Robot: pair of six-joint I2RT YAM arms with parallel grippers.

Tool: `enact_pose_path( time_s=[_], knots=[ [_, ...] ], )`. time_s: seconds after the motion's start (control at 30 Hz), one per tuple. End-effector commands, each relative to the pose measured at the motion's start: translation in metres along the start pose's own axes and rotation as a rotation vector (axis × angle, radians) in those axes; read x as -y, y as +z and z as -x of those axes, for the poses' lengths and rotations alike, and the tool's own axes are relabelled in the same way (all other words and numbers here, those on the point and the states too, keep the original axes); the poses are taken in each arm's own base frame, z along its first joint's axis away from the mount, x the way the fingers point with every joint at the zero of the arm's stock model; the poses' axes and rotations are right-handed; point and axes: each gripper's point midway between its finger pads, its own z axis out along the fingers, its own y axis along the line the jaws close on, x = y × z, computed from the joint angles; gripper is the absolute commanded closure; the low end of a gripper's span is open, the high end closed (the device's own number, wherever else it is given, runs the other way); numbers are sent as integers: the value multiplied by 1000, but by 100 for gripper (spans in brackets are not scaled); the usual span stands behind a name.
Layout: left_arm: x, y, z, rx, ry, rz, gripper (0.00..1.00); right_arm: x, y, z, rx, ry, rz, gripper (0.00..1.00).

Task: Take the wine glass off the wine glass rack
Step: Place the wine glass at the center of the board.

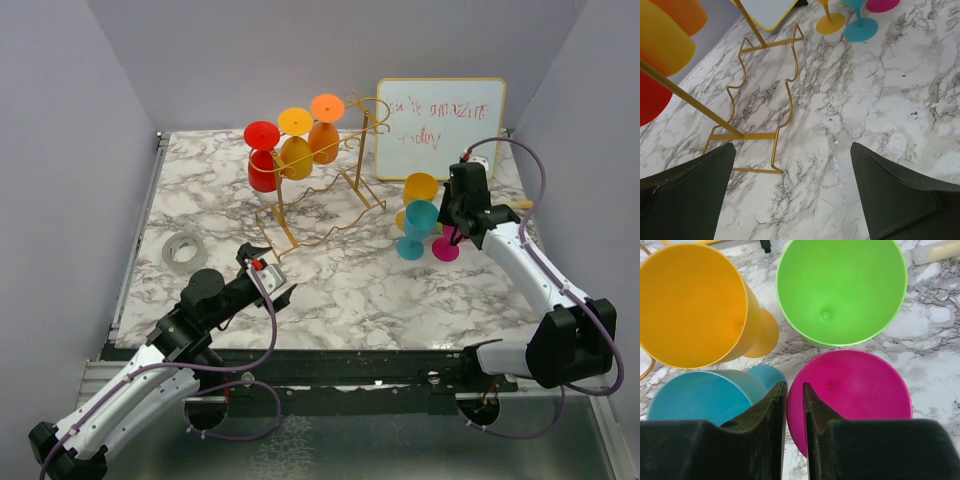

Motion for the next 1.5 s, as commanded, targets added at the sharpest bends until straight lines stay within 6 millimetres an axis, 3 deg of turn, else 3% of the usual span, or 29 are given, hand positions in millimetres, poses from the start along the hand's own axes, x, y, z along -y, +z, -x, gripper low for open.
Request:
enact_pose_path(
  time_s=[0.0,0.23,0.43,0.67,0.87,1.07,1.2,1.47],
  knots=[
    [-1,-2,-1,-1,9,0,1,-1,-16,20,45,10,19,75],
    [-1,-2,0,3,5,2,1,3,-31,34,82,19,19,75],
    [-14,-5,18,103,-70,96,1,-6,-58,57,155,46,99,74],
    [-58,-22,34,169,-345,367,1,-59,-105,83,236,92,445,60],
    [-58,-18,33,41,-413,348,1,-113,-150,97,256,120,812,49],
    [-57,0,14,-130,-456,339,1,-155,-190,84,229,165,1199,42],
    [-63,8,0,-196,-544,382,1,-157,-183,72,193,117,1180,41],
    [-74,-6,-35,-184,-790,612,1,-158,-175,56,134,87,1178,39]
  ],
)
